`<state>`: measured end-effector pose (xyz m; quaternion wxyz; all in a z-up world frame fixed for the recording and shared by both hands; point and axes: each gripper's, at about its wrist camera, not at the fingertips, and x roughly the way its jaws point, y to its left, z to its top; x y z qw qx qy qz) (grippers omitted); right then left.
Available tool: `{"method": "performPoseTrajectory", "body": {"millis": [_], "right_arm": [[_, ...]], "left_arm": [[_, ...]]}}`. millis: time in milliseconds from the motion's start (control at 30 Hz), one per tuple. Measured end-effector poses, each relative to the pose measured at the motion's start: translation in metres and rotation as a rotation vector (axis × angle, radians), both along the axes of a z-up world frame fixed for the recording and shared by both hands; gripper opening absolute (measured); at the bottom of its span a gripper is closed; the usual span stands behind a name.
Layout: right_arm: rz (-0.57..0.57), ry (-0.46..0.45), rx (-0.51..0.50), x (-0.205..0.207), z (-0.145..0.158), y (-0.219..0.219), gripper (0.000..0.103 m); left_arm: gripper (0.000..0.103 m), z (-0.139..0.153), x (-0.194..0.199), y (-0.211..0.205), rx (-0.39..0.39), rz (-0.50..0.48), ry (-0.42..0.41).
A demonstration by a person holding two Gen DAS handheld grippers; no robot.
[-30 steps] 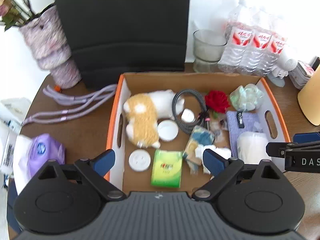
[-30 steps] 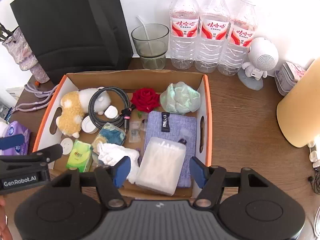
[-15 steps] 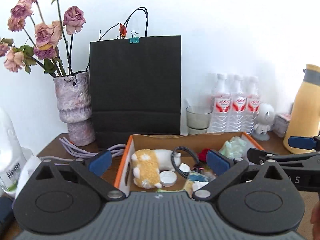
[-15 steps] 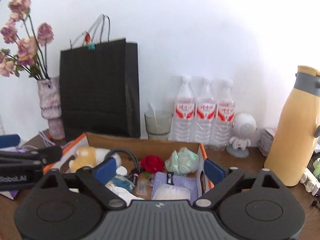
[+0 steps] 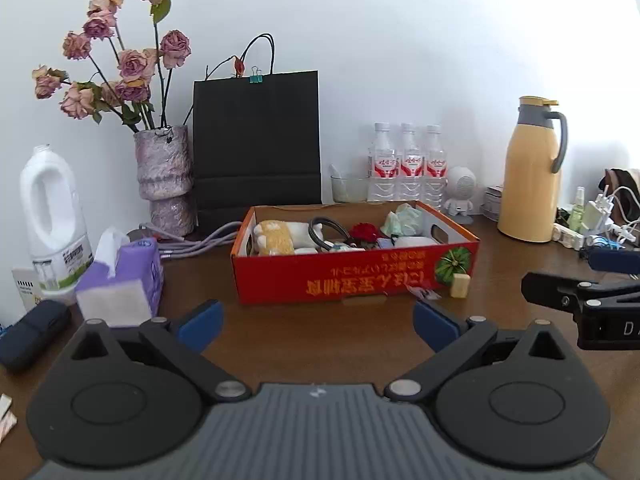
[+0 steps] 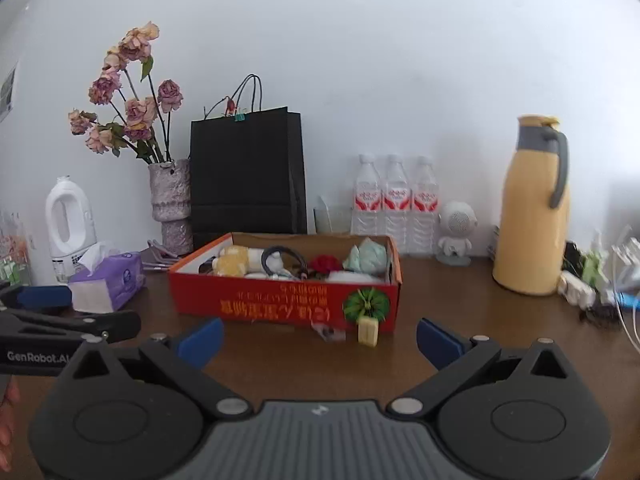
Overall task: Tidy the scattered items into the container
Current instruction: 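Withdraw both tools from the box back over the table, then grasp the beige block with the right gripper while the left gripper grasps the clear wrapper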
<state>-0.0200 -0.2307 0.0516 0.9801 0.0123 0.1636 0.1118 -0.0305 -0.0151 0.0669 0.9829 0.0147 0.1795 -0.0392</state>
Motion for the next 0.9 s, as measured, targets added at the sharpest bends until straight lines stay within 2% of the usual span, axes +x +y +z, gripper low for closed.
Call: {"method": "performPoseTrajectory", "body": {"millis": [100, 233, 333, 433, 500, 600, 767, 833, 900], "right_arm": [[0.004, 0.017, 0.012, -0.043, -0.014, -0.012, 0.103], [-0.026, -0.032, -0.027, -0.068, -0.026, -0.014, 0.103], [-0.026, -0.043, -0.052, -0.054, -0.03, -0.012, 0.103], [-0.049, 0.045, -0.062, -0.007, -0.028, -0.012, 0.099], [-0.05, 0.11, -0.058, 0.035, -0.03, -0.016, 0.078], [0.021, 0.201, -0.041, 0.103, -0.039, -0.018, 0.058], [-0.016, 0.258, -0.033, 0.182, -0.056, -0.013, 0.052], [-0.011, 0.282, -0.062, 0.202, -0.061, -0.01, 0.041], [-0.022, 0.295, -0.094, 0.215, -0.066, -0.008, 0.022]], "left_arm": [[0.103, -0.015, -0.042, -0.006, -0.013, -0.029, 0.005], [0.103, -0.02, -0.052, -0.012, 0.007, -0.098, 0.004], [0.103, -0.02, -0.037, -0.016, -0.009, -0.111, -0.019], [0.103, -0.018, -0.006, -0.021, -0.012, -0.12, -0.007], [0.103, -0.017, 0.02, -0.025, 0.009, -0.11, 0.005], [0.103, -0.015, 0.064, -0.031, 0.007, -0.108, 0.03], [0.098, -0.028, 0.125, -0.04, -0.005, -0.147, 0.144], [0.094, -0.037, 0.14, -0.041, -0.028, -0.166, 0.184], [0.087, -0.044, 0.157, -0.045, -0.058, -0.169, 0.233]]}}
